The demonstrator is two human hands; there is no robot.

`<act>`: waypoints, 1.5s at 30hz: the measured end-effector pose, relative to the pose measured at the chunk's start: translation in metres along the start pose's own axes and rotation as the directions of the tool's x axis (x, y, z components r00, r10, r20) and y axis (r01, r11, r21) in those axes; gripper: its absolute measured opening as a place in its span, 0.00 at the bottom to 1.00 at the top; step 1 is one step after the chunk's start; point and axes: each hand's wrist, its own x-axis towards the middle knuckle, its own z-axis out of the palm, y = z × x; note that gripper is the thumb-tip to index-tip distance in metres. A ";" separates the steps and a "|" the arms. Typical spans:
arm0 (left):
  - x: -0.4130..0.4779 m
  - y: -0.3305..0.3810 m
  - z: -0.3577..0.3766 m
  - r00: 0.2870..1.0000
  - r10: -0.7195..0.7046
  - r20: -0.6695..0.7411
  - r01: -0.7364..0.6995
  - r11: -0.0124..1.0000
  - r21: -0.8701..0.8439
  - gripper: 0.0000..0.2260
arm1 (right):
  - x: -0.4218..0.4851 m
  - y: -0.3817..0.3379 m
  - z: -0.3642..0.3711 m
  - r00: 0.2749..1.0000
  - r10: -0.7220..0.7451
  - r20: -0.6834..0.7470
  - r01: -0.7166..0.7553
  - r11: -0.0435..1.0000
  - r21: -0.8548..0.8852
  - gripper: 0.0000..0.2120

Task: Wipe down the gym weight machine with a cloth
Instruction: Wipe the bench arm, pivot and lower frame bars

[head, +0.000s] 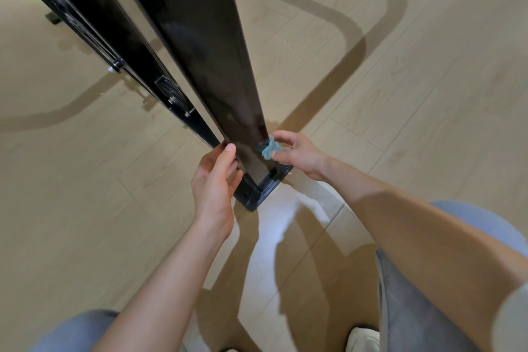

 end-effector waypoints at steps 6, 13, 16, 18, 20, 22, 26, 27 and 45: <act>0.004 0.003 -0.005 0.999 -0.007 0.054 0.007 1.000 0.004 0.09 | 0.018 0.035 0.002 0.998 0.061 -0.029 -0.065 0.984 -0.168 0.25; 0.011 0.005 -0.013 0.998 -0.031 0.058 0.029 0.999 0.036 0.13 | 0.019 0.050 0.007 0.992 0.126 -0.006 -0.125 0.979 -0.159 0.26; 0.012 0.006 -0.012 0.998 -0.038 0.050 0.036 0.999 0.036 0.13 | 0.018 0.040 0.003 0.983 0.185 0.003 -0.184 0.979 -0.091 0.25; 0.014 0.008 -0.012 0.997 -0.050 0.050 0.049 0.998 0.029 0.12 | 0.013 0.029 -0.001 0.975 0.223 0.009 -0.222 0.974 -0.050 0.21; 0.015 0.011 -0.011 0.996 -0.071 0.046 0.070 0.997 0.024 0.10 | 0.006 0.019 -0.005 0.971 0.236 0.041 -0.237 0.972 0.003 0.15; 0.016 0.016 -0.010 0.996 -0.079 0.039 0.078 0.997 0.029 0.10 | 0.000 0.009 -0.007 0.971 0.234 0.056 -0.238 0.970 0.060 0.12; 0.014 0.022 -0.008 0.995 -0.089 0.036 0.088 0.995 0.038 0.07 | -0.006 -0.012 -0.005 0.973 0.231 0.027 -0.232 0.964 0.126 0.12; 0.013 0.024 -0.006 0.997 -0.077 0.032 0.075 0.996 0.038 0.05 | -0.007 -0.017 -0.005 0.975 0.223 0.016 -0.223 0.963 0.148 0.12; 0.022 0.038 -0.007 0.996 0.056 0.066 -0.055 0.998 -0.015 0.12 | -0.019 -0.070 0.013 0.977 0.210 -0.031 -0.204 0.969 0.141 0.16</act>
